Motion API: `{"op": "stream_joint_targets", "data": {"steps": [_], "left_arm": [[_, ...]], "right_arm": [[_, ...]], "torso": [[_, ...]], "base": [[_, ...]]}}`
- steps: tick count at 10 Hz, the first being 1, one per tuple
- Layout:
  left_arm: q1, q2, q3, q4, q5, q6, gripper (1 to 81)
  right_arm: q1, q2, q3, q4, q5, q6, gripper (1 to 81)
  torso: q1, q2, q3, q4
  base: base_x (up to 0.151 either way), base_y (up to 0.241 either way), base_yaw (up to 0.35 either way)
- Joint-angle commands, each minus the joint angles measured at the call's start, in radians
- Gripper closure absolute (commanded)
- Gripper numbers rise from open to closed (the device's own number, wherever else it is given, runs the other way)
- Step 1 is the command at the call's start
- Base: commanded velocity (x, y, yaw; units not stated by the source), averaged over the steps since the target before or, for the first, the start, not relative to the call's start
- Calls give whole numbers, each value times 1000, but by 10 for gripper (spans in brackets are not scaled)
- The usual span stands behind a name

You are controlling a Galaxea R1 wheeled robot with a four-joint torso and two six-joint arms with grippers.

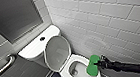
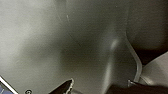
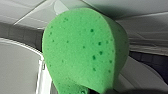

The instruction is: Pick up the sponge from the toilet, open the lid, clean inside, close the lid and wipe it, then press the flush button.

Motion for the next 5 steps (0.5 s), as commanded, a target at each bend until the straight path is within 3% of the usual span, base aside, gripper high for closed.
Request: {"op": "stream_joint_targets", "data": {"steps": [1,5], "left_arm": [[12,-4,2,9,81,4,10],[12,-6,2,15,78,4,10]], "right_arm": [[72,-96,94,17,-30,9,811],[-18,-106,156,18,-1,9,811]], "torso": [[0,0,0,0],[0,0,0,0]], "base": [[0,0,0],[0,0,0]]}}
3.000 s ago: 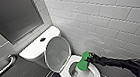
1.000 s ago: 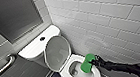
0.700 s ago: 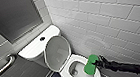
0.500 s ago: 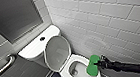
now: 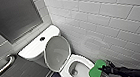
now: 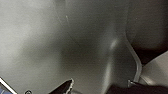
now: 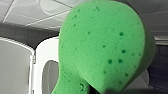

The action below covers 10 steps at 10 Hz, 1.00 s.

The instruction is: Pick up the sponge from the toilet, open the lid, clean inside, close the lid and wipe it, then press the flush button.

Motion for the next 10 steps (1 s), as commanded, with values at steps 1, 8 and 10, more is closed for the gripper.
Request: {"op": "stream_joint_targets", "data": {"steps": [1,8,10], "left_arm": [[12,-7,5,7,80,4,10],[12,-1,3,24,79,4,10],[12,-1,3,29,79,4,10]], "right_arm": [[49,24,59,2,-29,-2,811],[7,75,161,-98,-52,-5,811],[107,79,96,-101,-122,-5,811]], "torso": [[0,0,0,0],[0,0,0,0],[0,0,0,0]], "base": [[0,0,0],[0,0,0],[0,0,0]]}}
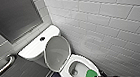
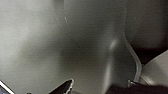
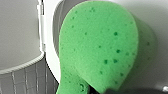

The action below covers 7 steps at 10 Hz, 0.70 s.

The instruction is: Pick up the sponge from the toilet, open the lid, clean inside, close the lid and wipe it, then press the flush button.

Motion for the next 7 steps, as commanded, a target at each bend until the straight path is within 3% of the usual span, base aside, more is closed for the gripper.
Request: {"op": "stream_joint_targets", "data": {"steps": [1,7], "left_arm": [[12,-2,3,7,79,4,10],[12,-9,3,6,80,4,10]], "right_arm": [[229,8,-63,-39,-72,-2,811],[345,143,-267,-69,-130,-5,811]], "torso": [[0,0,0,0],[0,0,0,0]], "base": [[0,0,0],[0,0,0]]}}
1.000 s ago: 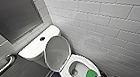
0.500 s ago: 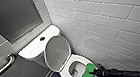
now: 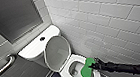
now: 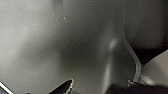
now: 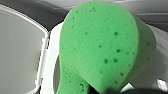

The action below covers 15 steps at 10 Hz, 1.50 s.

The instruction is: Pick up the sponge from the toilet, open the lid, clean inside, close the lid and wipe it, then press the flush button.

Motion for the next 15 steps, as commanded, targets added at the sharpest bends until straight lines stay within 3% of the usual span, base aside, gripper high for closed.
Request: {"op": "stream_joint_targets", "data": {"steps": [1,7,10,13,15], "left_arm": [[12,-15,4,4,81,4,10],[12,-8,4,5,81,2,10],[12,-12,4,5,84,2,10],[12,-9,4,7,84,2,10],[12,-6,4,8,86,4,10]], "right_arm": [[172,56,-95,-45,-51,-6,811],[239,168,-298,-42,-29,4,811],[241,161,-286,-44,2,7,811],[158,141,-278,-37,11,8,811],[115,20,-155,-42,-3,8,811]], "torso": [[0,0,0,0],[0,0,0,0],[0,0,0,0],[0,0,0,0],[0,0,0,0]], "base": [[0,0,0],[0,0,0],[0,0,0],[0,0,0],[0,0,0]]}}
